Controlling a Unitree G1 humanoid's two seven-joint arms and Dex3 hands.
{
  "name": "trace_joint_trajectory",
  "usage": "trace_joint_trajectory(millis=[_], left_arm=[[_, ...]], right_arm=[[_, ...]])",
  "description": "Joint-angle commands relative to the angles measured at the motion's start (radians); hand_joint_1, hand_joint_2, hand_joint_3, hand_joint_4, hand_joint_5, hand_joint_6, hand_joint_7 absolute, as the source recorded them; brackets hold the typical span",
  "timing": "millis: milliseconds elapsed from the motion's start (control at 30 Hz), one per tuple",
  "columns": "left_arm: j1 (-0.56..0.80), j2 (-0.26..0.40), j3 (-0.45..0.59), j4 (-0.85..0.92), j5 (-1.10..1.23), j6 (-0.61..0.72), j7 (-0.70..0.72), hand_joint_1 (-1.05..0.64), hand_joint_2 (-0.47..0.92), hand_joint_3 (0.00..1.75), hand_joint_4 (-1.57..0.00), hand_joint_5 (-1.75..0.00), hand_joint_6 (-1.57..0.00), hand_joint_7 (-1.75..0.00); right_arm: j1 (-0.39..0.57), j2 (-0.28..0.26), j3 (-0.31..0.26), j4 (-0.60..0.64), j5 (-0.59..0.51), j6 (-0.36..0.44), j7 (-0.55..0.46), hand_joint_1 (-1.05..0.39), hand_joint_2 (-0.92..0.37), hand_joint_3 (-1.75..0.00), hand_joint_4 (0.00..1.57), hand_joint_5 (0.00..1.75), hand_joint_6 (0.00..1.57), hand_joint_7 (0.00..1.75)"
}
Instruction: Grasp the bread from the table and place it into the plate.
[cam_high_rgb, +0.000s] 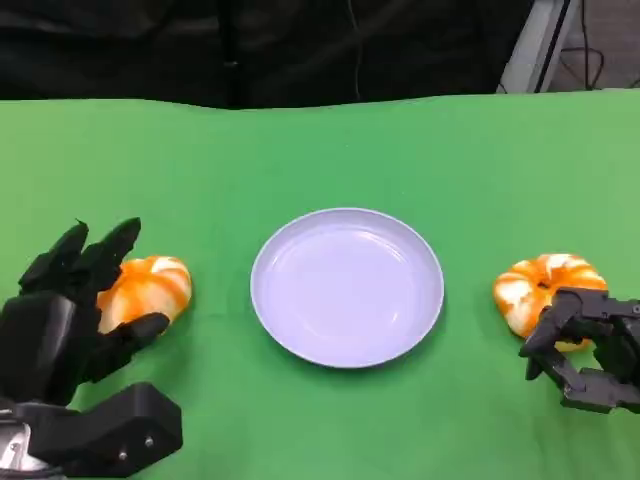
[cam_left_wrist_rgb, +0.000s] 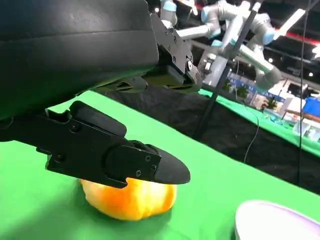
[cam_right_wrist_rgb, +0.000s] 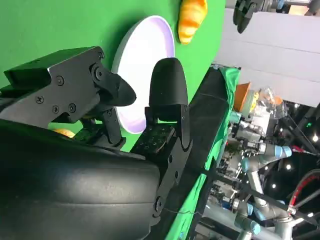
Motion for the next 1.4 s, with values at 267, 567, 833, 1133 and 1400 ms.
trace_joint_trajectory(millis=[267, 567, 833, 1133, 1400], left_arm=[[-0.075, 0.003, -0.021, 0.126, -0.05, -0.033, -0.051, -0.59, 0.92, 0.15, -0.29, -0.01, -0.4, -0.01], [-0.108, -0.003, -0.037, 0.179, -0.061, -0.031, -0.082, -0.6, 0.92, 0.15, -0.29, 0.0, -0.4, 0.0], [-0.125, -0.014, -0.061, 0.203, -0.059, -0.054, -0.091, -0.6, 0.92, 0.14, -0.29, 0.0, -0.41, 0.0], [-0.132, -0.03, -0.075, 0.202, -0.067, -0.028, -0.121, -0.58, 0.92, 0.12, -0.3, 0.0, -0.43, -0.01], [-0.137, -0.038, -0.073, 0.228, -0.079, -0.027, -0.136, -0.52, 0.92, 0.09, -0.32, -0.01, -0.46, -0.01]], right_arm=[[0.008, -0.011, -0.005, -0.01, -0.002, -0.015, -0.021, 0.08, -0.7, -0.88, 0.83, 1.48, 0.86, 1.13], [0.012, -0.01, -0.004, -0.013, -0.002, -0.015, -0.023, 0.08, -0.69, -0.89, 0.84, 1.47, 0.87, 1.12], [0.006, -0.01, -0.004, -0.005, 0.003, -0.018, -0.015, 0.08, -0.68, -0.91, 0.83, 1.48, 0.87, 1.12], [0.006, -0.014, -0.005, -0.007, 0.0, -0.022, -0.016, 0.08, -0.67, -0.92, 0.84, 1.48, 0.87, 1.1], [0.005, -0.015, -0.007, -0.008, 0.005, -0.021, -0.008, 0.08, -0.73, -0.85, 0.83, 1.48, 0.86, 1.1]])
